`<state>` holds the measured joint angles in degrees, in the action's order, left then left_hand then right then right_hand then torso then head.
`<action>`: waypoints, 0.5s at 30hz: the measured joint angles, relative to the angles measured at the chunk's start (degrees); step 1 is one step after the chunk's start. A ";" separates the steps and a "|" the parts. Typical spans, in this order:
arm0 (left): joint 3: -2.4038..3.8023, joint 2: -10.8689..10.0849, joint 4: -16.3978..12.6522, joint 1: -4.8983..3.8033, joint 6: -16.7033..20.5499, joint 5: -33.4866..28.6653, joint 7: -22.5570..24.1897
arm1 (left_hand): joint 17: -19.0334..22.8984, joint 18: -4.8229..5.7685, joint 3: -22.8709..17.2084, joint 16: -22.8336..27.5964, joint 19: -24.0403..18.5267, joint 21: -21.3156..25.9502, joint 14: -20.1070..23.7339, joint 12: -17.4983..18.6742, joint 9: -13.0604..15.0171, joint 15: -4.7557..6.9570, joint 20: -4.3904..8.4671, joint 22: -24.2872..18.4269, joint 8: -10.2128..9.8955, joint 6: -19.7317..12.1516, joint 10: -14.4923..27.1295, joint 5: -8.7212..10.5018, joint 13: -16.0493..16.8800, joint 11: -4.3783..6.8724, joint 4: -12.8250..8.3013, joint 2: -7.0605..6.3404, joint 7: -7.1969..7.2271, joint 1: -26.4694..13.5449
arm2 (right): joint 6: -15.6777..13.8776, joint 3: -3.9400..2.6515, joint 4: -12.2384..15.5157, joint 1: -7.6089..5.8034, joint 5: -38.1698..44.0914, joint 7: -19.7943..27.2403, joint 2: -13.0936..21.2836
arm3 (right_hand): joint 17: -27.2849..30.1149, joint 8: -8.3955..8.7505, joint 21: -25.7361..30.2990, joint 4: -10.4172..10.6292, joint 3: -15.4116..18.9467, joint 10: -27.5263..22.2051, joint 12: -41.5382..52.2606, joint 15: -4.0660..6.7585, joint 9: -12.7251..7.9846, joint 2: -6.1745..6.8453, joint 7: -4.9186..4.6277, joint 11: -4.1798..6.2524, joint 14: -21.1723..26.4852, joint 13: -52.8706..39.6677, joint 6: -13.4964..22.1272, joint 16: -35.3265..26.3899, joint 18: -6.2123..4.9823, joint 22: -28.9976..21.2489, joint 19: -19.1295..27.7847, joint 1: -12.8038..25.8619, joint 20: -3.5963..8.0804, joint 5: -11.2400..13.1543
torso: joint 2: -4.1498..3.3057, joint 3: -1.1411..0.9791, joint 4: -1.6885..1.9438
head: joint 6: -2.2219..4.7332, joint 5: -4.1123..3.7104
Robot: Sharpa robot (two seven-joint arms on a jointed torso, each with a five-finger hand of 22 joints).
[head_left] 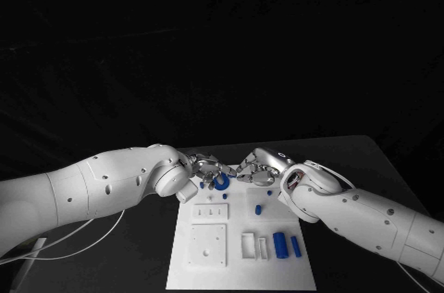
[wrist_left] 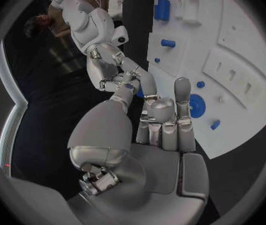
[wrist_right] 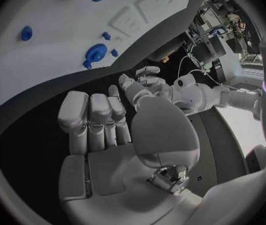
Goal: Assemble the parts on the task board
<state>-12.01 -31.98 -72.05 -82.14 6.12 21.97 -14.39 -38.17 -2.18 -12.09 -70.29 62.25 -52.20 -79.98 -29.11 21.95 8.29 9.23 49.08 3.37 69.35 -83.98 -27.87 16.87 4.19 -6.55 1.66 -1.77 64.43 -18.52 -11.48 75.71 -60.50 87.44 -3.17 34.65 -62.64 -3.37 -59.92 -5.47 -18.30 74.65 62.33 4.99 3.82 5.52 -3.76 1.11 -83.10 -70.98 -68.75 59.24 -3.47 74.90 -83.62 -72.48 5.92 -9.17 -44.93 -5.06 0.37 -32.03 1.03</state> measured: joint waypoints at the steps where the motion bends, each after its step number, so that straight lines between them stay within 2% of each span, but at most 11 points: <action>1: 0.00 -0.01 0.02 0.01 0.01 0.02 -0.02 | -0.19 0.00 0.16 0.00 0.00 0.21 -0.05 0.00 -0.04 -0.03 0.00 0.04 0.00 0.00 0.01 0.40 -0.02 0.00 -0.12 0.47 0.00 0.38 | -0.02 -0.01 0.00 0.04 -0.02 -0.02 0.11 | 0.00 0.00 0.00 0.11 0.03 0.00 0.00 0.00 0.00 0.00 0.00 0.00 0.00 0.00 0.00 0.00 0.00 0.00 0.00 0.00 0.00 0.00 | 0.00 0.00 0.00 | -0.02 -0.01; 8: -0.14 -0.75 -0.23 0.02 0.12 0.36 -0.42 | -1.98 0.00 0.95 -0.44 0.42 0.46 -0.84 -1.33 -0.08 -0.04 -0.01 0.63 0.01 0.00 0.02 1.32 -0.21 0.00 0.18 0.97 0.00 0.53 | -0.16 -0.20 0.47 0.47 -0.34 -0.14 1.66 | 0.14 0.00 0.27 0.26 0.18 0.00 0.00 0.00 0.00 0.22 -0.01 0.00 0.01 0.00 0.01 -0.22 0.00 0.00 0.00 0.22 0.00 -0.49 | 0.03 -0.03 0.05 | -0.32 0.23; 12: -0.85 -1.88 -1.06 0.01 0.31 0.74 -0.86 | -2.72 0.01 1.11 -0.70 0.83 0.46 -1.10 -1.71 -0.08 0.09 0.00 0.83 0.01 0.00 0.02 1.32 -0.26 0.00 0.33 1.11 0.00 0.67 | -0.31 -0.70 1.18 0.58 -0.83 -0.17 2.78 | 0.38 0.00 0.56 0.65 0.26 0.00 -0.28 -0.01 0.00 0.45 -0.01 0.00 0.01 0.15 0.01 -0.60 0.00 0.00 0.00 0.45 0.00 -1.26 | 0.10 -0.04 0.05 | -0.69 0.63; 15: -1.41 -3.18 -2.00 0.03 0.76 1.19 -1.47 | -2.91 0.01 1.11 -0.70 0.83 0.46 -1.11 -1.72 -0.08 0.08 0.00 0.92 0.01 0.00 0.02 1.33 -0.32 0.00 0.33 1.11 0.00 0.67 | -0.49 -1.35 2.12 0.60 -1.57 -0.17 4.10 | 0.50 0.00 0.64 0.80 0.11 0.00 -0.28 -0.01 0.00 0.45 -0.01 0.00 0.01 0.22 0.01 -0.60 0.00 0.00 0.00 0.45 0.00 -1.51 | 0.18 -0.04 0.05 | -0.92 0.87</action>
<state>-13.42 -35.16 -74.05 -82.11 6.87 23.16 -15.86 -41.08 -2.18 -10.98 -71.00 63.08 -51.74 -81.09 -30.83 21.87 8.37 9.23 50.00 3.38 69.35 -83.96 -26.54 16.55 4.19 -6.22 2.77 -1.77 65.11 -19.01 -12.83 77.83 -59.90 85.87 -3.33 38.75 -62.14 -3.37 -59.28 -4.66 -18.20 74.64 62.05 4.98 3.82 5.97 -3.78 1.11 -83.09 -70.76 -68.74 58.63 -3.47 74.90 -83.62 -72.03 5.92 -10.67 -44.75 -5.10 0.43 -32.95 1.90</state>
